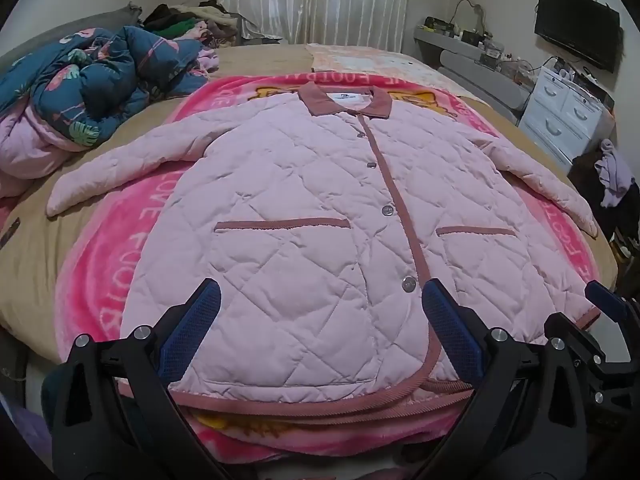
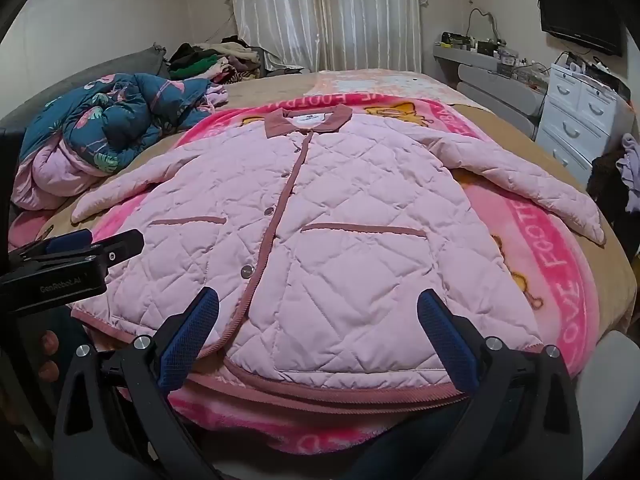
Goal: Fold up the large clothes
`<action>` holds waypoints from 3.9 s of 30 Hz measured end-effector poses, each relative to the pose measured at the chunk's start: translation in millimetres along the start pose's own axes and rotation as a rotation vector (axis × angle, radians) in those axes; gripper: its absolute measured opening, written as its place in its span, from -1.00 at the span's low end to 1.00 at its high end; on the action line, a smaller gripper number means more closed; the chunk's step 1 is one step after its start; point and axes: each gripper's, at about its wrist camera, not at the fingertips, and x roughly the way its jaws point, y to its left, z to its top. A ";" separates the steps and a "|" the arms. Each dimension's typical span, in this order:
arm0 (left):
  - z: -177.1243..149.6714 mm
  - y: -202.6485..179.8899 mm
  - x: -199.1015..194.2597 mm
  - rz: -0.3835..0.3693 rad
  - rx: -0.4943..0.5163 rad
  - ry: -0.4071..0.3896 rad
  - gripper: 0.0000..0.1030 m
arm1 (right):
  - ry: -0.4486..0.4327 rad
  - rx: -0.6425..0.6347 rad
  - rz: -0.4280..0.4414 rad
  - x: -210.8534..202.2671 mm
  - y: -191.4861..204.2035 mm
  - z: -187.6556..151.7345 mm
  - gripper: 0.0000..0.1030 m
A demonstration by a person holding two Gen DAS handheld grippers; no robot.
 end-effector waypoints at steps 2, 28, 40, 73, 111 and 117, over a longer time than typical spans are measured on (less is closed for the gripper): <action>-0.1 -0.3 -0.3 0.000 0.001 -0.005 0.83 | 0.001 0.000 -0.002 -0.1 -0.5 -0.4 0.92; -0.1 0.1 -0.2 0.004 0.003 -0.011 0.83 | 0.003 0.000 -0.005 -4.6 2.3 -3.7 0.92; 0.2 0.0 0.0 0.006 0.003 -0.015 0.83 | 0.005 -0.002 -0.004 -4.3 2.7 -4.2 0.92; 24.3 -7.6 12.9 -0.010 -0.012 -0.008 0.83 | 0.050 0.020 0.002 9.8 -1.7 19.9 0.92; 190.8 -40.7 127.3 -0.017 -0.013 0.047 0.83 | -0.013 0.248 -0.077 104.3 -107.4 189.0 0.92; 200.7 -64.8 159.9 -0.017 0.022 0.075 0.83 | 0.014 0.357 -0.147 131.6 -163.7 184.0 0.92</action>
